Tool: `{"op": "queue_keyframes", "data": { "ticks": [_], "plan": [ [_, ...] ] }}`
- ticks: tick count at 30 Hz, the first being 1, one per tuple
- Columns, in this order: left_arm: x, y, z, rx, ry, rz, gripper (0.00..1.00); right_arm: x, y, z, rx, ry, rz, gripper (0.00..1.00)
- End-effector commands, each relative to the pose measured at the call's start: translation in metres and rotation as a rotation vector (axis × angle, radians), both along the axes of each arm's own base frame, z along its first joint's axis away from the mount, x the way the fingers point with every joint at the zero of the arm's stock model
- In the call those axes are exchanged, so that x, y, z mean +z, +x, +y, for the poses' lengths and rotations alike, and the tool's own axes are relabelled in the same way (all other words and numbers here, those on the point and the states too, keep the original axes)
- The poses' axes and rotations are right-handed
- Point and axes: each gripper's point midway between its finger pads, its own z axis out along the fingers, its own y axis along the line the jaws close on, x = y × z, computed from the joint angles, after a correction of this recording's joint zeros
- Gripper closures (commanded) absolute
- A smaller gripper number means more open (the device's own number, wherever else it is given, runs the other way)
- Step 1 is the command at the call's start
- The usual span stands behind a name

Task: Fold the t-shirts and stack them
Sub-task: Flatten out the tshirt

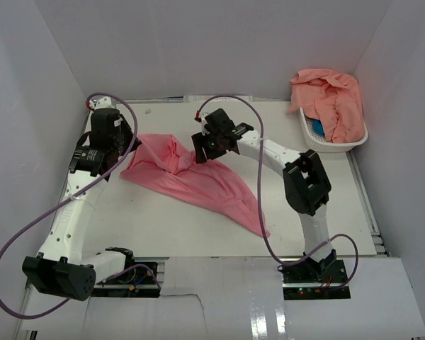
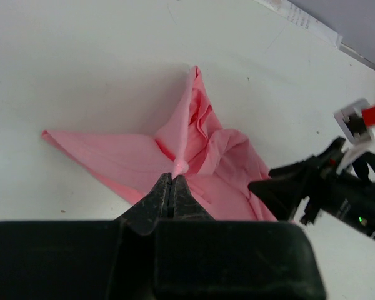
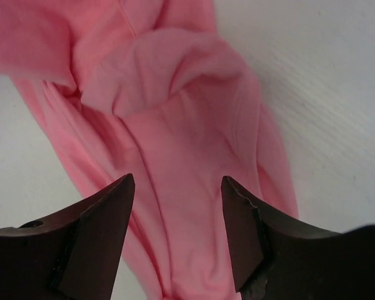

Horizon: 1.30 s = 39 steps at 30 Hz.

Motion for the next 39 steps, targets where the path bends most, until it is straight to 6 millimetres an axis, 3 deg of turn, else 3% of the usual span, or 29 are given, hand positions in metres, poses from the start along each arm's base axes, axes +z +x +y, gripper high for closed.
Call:
{"op": "queue_keyframes", "data": {
  "ticks": [1, 2, 7, 14, 15, 23, 28, 36, 39],
  "plan": [
    [-0.018, -0.018, -0.002, -0.021, -0.019, 0.046, 1.0, 0.036, 0.036, 0.04, 0.042, 0.112, -0.121, 0.38],
    [-0.019, -0.023, -0.003, -0.027, -0.027, 0.045, 1.0, 0.053, 0.048, 0.05, 0.044, 0.145, -0.164, 0.39],
    [-0.04, -0.043, -0.014, -0.088, -0.069, 0.089, 1.0, 0.047, 0.074, 0.079, 0.08, 0.205, -0.234, 0.42],
    [-0.036, -0.059, -0.015, -0.123, -0.07, 0.088, 1.0, 0.029, 0.07, 0.112, 0.153, 0.287, -0.24, 0.43],
    [-0.035, -0.061, -0.014, -0.123, -0.063, 0.091, 1.0, 0.017, 0.069, 0.116, 0.161, 0.281, -0.222, 0.43],
    [-0.033, -0.071, -0.017, -0.152, -0.068, 0.097, 1.0, 0.002, 0.063, 0.154, 0.214, 0.338, -0.258, 0.44],
    [-0.031, -0.074, -0.016, -0.154, -0.063, 0.095, 1.0, -0.011, 0.072, 0.161, 0.186, 0.33, -0.256, 0.55],
    [-0.024, -0.076, -0.014, -0.156, -0.048, 0.083, 1.0, -0.013, 0.084, 0.15, 0.117, 0.274, -0.309, 0.54],
    [-0.022, -0.077, -0.013, -0.156, -0.046, 0.075, 1.0, -0.019, 0.089, 0.144, 0.094, 0.241, -0.316, 0.64]
  ]
}}
